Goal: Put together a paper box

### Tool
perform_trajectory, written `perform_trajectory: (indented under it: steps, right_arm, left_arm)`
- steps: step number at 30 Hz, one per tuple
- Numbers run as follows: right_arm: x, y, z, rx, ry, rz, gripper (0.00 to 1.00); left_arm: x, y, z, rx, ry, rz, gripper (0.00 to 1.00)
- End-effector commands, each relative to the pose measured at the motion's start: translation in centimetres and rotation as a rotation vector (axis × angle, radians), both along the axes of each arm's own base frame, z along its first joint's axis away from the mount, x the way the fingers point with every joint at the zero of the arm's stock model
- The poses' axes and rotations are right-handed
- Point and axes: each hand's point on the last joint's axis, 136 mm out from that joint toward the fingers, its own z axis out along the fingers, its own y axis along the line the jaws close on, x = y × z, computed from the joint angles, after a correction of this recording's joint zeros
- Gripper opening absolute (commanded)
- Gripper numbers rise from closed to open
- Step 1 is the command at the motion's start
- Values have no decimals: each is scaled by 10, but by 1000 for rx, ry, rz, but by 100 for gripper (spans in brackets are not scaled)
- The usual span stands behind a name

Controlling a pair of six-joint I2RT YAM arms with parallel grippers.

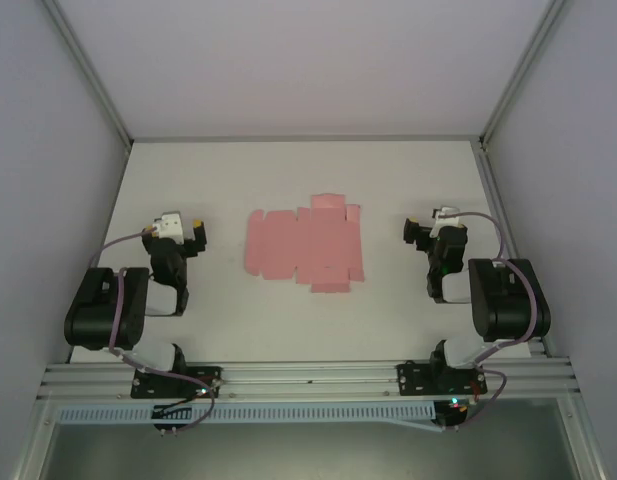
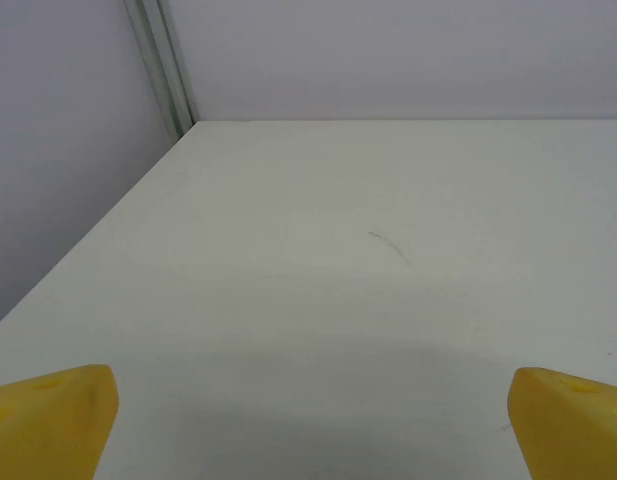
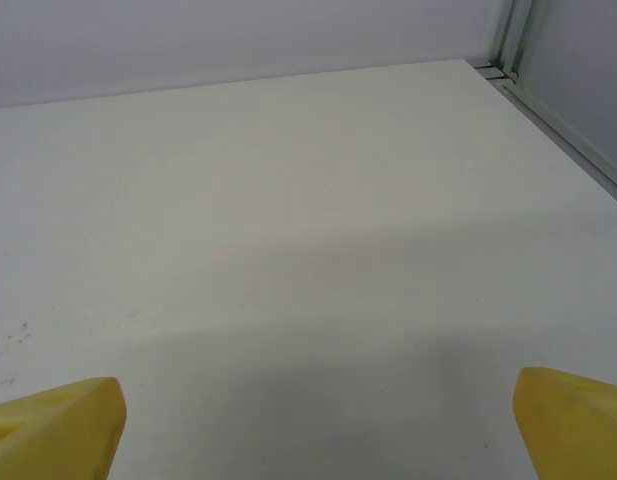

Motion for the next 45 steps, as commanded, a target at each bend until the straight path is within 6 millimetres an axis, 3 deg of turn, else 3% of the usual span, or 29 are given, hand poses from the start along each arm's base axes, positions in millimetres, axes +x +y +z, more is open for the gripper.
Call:
perform_trajectory:
  steps: [1,35,40,45]
  right_arm:
    - [3,0,10,10,-35,3,100]
    - [3,-1,10,12,-33,0,100]
    - [7,2,25,12,-30,15,100]
    - [11,7,58,7,24,45,100]
  left_arm:
    - [3,4,12,8,-49,24,99]
    - [3,5,11,-1,-46,16,100]
    - [7,8,26,0,-19,49,100]
    - [9,12,62,-61,-10,90,100]
